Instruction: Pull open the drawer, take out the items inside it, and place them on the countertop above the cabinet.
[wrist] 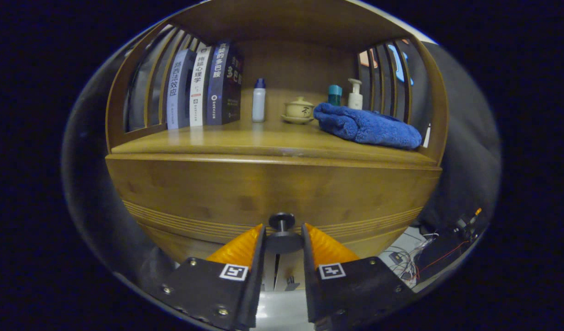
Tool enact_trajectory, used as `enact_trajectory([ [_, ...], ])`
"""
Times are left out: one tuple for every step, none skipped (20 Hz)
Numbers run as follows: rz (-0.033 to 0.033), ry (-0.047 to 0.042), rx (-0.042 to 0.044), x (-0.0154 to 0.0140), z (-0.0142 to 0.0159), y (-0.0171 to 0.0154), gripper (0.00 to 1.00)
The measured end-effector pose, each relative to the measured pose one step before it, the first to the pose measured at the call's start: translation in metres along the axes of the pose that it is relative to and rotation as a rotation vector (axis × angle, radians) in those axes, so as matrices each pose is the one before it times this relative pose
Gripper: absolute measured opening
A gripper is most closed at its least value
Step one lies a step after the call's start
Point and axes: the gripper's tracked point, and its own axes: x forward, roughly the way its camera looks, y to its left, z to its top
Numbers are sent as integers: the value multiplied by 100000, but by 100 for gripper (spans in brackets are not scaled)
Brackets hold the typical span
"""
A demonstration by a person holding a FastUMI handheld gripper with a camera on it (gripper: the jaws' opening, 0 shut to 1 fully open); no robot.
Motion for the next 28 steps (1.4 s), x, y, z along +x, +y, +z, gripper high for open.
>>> enact_trajectory([
  [-473,-774,-668,-254,194,-99,41],
  [-42,1357,-486,1,-261,70,35],
  [225,14,31,-139,27,151,35],
  [1107,-191,-1599,23,-32,-18,35],
  [1061,-21,-1316,-382,-20,-90,31],
  [943,28,1065,-223,51,-99,27],
  [814,-190,1089,-250,-176,114,27],
  [214,-429,993,9,-50,-121,27],
  [-32,502,165,-136,-57,-10,27],
  [-385,339,-876,-88,-72,-39,27],
  [-323,436,-490,-307,-11,-74,27],
  [-239,368,325,-548,-351,56,27],
  [-259,-71,959,-788,-274,9,27],
  [183,437,1012,-717,-356,-95,27],
  [351,669,905,-617,-244,-40,27],
  [17,165,376,-623,-304,-103,27],
  [-49,58,741,-667,-194,-69,27],
  [-29,319,1246,-656,-316,-128,27],
  [31,224,928,-660,-279,-27,27],
  [-69,202,700,-773,-355,-116,27],
  [-58,286,387,-686,-226,-75,27],
  [108,109,567,-798,-407,-183,27],
  [151,62,653,-853,-362,-87,27],
  [36,-203,681,-710,-331,-120,27],
  [-78,20,309,-727,-277,-115,27],
  [-263,416,-245,-779,-496,-141,27],
  [-438,480,57,-708,-389,-110,27],
  [-336,647,367,-476,-532,-69,27],
])
